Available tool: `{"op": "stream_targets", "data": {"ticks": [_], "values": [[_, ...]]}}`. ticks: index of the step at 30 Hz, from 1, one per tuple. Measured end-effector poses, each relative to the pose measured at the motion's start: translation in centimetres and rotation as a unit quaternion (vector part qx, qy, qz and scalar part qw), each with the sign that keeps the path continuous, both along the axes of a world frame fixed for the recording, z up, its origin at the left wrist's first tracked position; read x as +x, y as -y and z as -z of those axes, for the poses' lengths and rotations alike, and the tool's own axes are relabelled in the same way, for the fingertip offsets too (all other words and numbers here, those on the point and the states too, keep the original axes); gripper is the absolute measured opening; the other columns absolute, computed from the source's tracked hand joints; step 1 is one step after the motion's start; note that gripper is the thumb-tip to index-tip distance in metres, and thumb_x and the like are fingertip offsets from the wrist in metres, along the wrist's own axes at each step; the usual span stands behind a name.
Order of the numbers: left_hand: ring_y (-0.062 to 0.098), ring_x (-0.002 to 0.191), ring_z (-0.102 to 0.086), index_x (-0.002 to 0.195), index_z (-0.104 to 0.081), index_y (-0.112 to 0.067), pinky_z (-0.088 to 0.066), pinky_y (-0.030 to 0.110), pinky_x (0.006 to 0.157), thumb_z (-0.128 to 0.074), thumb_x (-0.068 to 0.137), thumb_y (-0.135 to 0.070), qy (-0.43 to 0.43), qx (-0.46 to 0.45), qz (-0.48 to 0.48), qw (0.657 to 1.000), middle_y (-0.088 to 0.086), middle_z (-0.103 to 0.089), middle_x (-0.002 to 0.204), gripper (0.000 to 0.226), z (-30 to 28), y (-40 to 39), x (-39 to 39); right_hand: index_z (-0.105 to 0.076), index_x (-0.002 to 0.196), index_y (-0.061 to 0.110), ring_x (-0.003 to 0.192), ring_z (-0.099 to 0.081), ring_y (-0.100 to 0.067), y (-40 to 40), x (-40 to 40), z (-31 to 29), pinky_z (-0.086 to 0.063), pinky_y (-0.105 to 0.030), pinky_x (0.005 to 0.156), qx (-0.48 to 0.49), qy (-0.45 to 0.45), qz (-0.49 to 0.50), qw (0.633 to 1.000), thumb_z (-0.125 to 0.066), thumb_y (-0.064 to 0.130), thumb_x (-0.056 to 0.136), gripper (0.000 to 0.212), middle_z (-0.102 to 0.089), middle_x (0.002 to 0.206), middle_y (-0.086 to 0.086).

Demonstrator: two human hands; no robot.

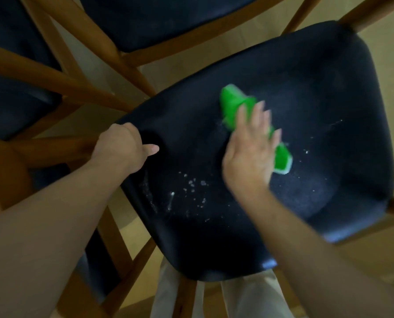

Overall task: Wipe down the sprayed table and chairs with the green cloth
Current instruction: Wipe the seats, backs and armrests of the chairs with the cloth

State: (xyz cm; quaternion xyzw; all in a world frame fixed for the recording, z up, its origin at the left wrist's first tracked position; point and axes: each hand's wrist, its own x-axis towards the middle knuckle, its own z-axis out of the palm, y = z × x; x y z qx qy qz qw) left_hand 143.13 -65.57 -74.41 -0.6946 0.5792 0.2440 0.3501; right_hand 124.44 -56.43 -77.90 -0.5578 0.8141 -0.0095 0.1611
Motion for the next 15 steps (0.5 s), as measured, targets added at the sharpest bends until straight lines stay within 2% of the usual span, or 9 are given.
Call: {"op": "stream_targets", "data": {"ticks": [2,5,7,9,11,13,15], "values": [[0.022,0.058,-0.045,0.072,-0.036,-0.003,-0.031,0.029,0.044,-0.064,0.080,-0.060,-0.010,-0.010,-0.013,1.000,0.013,-0.052,0.073,0.064,0.0,0.3,0.2,-0.033,0.149,0.015,0.143,-0.026,-0.033,-4.2,3.8,-0.6,-0.014,-0.055,0.113,0.007,0.039,-0.149,0.988,-0.052,0.018,0.082,0.070,-0.025,0.157,-0.015],[0.026,0.071,-0.050,0.094,-0.051,-0.001,-0.038,0.031,0.053,-0.070,0.077,-0.059,-0.028,-0.018,-0.024,0.999,0.014,-0.056,0.084,0.064,0.0,0.8,0.4,-0.044,0.143,0.022,0.142,-0.025,-0.023,-11.6,5.4,-1.2,-0.010,-0.051,0.118,0.065,0.085,-0.363,0.926,-0.080,0.030,0.062,0.089,-0.027,0.155,-0.007],[0.030,0.078,-0.056,0.104,-0.053,0.000,-0.040,0.033,0.056,-0.071,0.076,-0.058,-0.037,-0.020,-0.028,0.999,0.016,-0.060,0.091,0.068,0.1,0.8,0.5,-0.045,0.143,0.025,0.142,-0.023,-0.017,-14.2,4.1,-1.0,-0.005,-0.045,0.118,0.094,0.090,-0.465,0.876,-0.083,0.037,0.056,0.095,-0.025,0.154,-0.002],[0.033,0.087,-0.061,0.109,-0.054,0.002,-0.040,0.034,0.058,-0.073,0.075,-0.057,-0.042,-0.031,-0.032,0.998,0.019,-0.063,0.102,0.071,0.4,0.6,0.6,-0.045,0.143,0.026,0.140,-0.025,-0.015,-13.9,2.3,-0.5,-0.007,-0.044,0.117,0.081,0.093,-0.521,0.845,-0.080,0.036,0.060,0.091,-0.027,0.154,-0.001],[0.034,0.091,-0.063,0.111,-0.055,0.003,-0.039,0.033,0.057,-0.075,0.073,-0.057,-0.041,-0.042,-0.029,0.998,0.020,-0.064,0.106,0.074,0.5,0.5,0.6,-0.045,0.143,0.025,0.139,-0.029,-0.017,-11.6,1.5,-0.3,-0.014,-0.047,0.117,0.029,0.105,-0.514,0.851,-0.073,0.028,0.068,0.080,-0.030,0.153,-0.003],[0.033,0.085,-0.063,0.104,-0.056,0.002,-0.036,0.029,0.051,-0.077,0.071,-0.057,-0.046,-0.051,-0.032,0.997,0.020,-0.064,0.103,0.071,0.7,0.5,0.8,-0.047,0.142,0.021,0.138,-0.037,-0.022,-7.6,1.4,0.1,-0.021,-0.050,0.113,-0.026,0.107,-0.427,0.898,-0.072,0.017,0.073,0.073,-0.036,0.151,-0.007],[0.029,0.073,-0.058,0.094,-0.054,-0.001,-0.029,0.026,0.043,-0.079,0.068,-0.057,-0.049,-0.057,-0.039,0.996,0.018,-0.065,0.097,0.066,0.9,0.5,0.9,-0.047,0.142,0.017,0.137,-0.040,-0.027,-2.7,1.9,0.4,-0.021,-0.051,0.111,-0.047,0.072,-0.304,0.949,-0.071,0.012,0.076,0.070,-0.039,0.151,-0.010]]}}
